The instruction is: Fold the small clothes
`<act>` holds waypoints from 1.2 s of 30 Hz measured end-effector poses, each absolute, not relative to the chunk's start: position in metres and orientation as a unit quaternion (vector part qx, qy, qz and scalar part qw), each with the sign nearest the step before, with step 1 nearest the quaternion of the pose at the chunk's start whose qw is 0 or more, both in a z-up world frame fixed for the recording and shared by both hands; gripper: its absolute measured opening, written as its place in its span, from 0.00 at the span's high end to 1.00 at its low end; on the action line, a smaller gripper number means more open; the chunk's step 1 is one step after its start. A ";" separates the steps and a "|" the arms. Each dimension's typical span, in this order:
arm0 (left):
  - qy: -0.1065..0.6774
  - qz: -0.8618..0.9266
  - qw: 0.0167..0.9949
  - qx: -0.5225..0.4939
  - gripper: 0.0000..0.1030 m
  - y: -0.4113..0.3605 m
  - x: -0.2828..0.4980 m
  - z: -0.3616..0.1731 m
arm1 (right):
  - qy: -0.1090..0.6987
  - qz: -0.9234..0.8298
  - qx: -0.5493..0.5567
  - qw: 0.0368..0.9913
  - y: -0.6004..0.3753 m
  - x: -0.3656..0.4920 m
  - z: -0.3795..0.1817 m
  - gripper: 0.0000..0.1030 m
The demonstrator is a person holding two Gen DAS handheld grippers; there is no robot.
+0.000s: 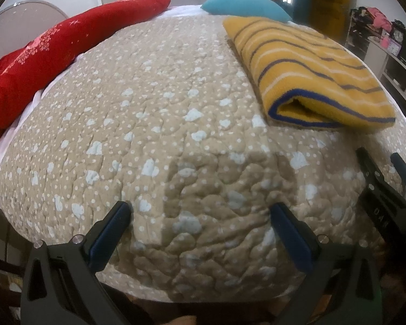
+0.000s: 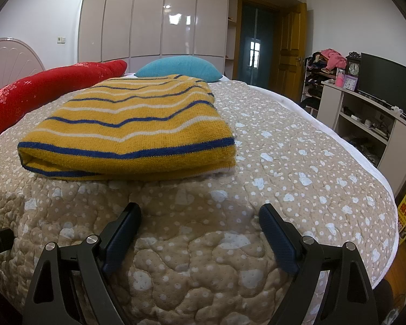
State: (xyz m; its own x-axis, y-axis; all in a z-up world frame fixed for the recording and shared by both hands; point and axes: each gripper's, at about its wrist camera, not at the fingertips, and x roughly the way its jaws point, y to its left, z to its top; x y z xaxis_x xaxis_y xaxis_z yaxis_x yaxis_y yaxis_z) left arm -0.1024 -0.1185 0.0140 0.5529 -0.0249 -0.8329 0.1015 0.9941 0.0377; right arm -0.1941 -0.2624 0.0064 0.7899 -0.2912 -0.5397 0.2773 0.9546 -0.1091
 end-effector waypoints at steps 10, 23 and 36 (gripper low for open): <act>0.474 -0.031 0.879 0.040 0.00 -0.120 -0.101 0.013 | 0.287 -0.150 -0.012 0.946 -0.262 -0.194 0.006 0.11; 0.472 -0.030 0.880 0.040 0.00 -0.120 -0.101 0.013 | 0.287 -0.150 -0.012 0.946 -0.262 -0.194 0.006 0.11; 0.468 -0.028 0.882 0.040 0.00 -0.121 -0.104 0.014 | 0.287 -0.151 -0.012 0.946 -0.262 -0.194 0.006 0.11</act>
